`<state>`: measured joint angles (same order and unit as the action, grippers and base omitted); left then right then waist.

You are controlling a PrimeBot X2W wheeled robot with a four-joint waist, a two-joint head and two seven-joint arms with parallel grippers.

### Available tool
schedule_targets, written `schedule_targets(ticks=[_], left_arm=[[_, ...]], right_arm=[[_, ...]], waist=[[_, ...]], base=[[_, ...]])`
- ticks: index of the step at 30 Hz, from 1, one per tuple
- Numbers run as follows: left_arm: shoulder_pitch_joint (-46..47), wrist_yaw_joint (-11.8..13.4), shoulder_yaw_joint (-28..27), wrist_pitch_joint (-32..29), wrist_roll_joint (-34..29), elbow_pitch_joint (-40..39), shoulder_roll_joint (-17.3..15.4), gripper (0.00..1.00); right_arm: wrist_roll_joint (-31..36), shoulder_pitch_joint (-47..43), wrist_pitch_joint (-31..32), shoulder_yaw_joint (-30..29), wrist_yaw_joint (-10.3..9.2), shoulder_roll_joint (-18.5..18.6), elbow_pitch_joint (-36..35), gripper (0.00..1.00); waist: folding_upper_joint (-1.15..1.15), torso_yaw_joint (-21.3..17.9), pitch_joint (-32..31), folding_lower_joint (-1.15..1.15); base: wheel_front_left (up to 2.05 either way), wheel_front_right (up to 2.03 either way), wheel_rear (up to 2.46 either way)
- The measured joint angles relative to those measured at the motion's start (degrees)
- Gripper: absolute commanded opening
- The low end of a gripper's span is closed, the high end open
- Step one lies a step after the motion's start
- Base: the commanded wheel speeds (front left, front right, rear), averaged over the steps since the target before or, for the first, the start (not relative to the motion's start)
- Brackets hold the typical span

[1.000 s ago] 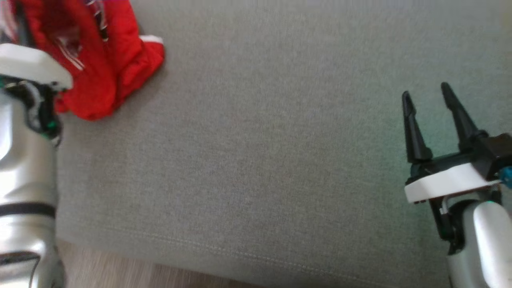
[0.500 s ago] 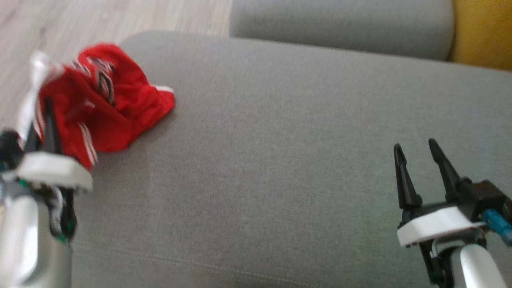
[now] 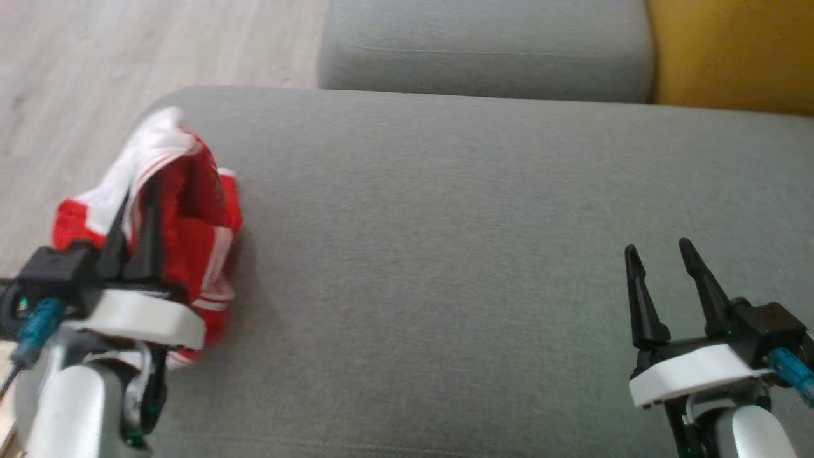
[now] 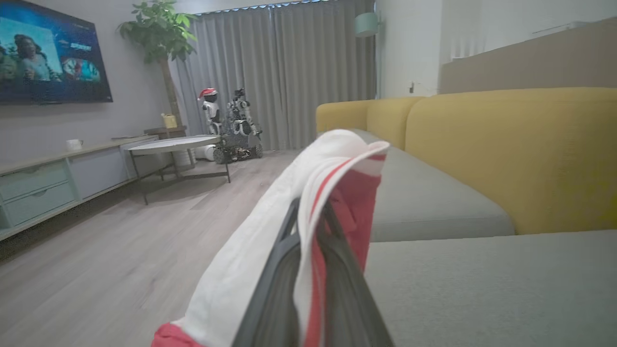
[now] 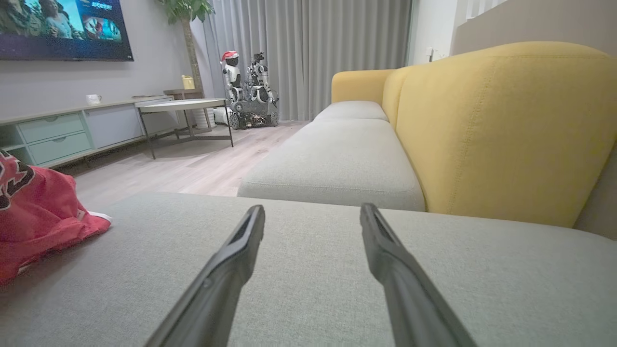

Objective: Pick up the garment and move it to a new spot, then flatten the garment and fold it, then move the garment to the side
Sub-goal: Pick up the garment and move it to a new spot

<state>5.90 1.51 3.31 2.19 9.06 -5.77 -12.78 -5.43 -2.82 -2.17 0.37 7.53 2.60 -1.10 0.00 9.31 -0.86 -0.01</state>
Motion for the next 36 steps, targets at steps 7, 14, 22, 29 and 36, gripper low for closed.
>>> schedule_targets(ticks=[7,14,22,29,36], left_arm=[[1.2,-1.6,6.0,-3.9,-1.1,-3.4,0.8,0.00],[8.3,-3.1,10.7,-4.7,-1.4,0.8,3.4,0.00],[20.5,-4.6,14.3,-4.6,-3.0,9.8,5.7,0.00],[29.6,-5.6,17.7,-4.6,-3.4,23.2,8.2,0.00],[32.4,-6.1,19.9,-3.8,-2.3,33.8,9.3,1.00]], right_arm=[[-1.2,0.9,0.5,0.4,0.00,0.0,-0.7,1.00],[-3.1,3.3,0.4,1.1,0.00,0.0,-1.2,1.00],[-6.4,7.8,-2.6,2.8,0.00,0.0,0.3,1.00],[-9.1,11.1,-5.7,4.8,0.00,0.0,3.3,1.00],[-10.0,12.8,-7.5,5.6,0.00,0.0,5.8,1.00]], waist=[[0.00,-6.7,1.5,0.00],[0.00,-15.1,4.5,0.00],[0.00,-24.2,10.8,0.01],[0.00,-30.0,17.5,0.02],[0.00,-33.7,21.5,0.02]], base=[[0.00,0.00,0.00],[0.00,0.00,0.00],[0.00,0.00,0.00],[0.00,0.00,0.00],[0.00,0.00,0.00]])
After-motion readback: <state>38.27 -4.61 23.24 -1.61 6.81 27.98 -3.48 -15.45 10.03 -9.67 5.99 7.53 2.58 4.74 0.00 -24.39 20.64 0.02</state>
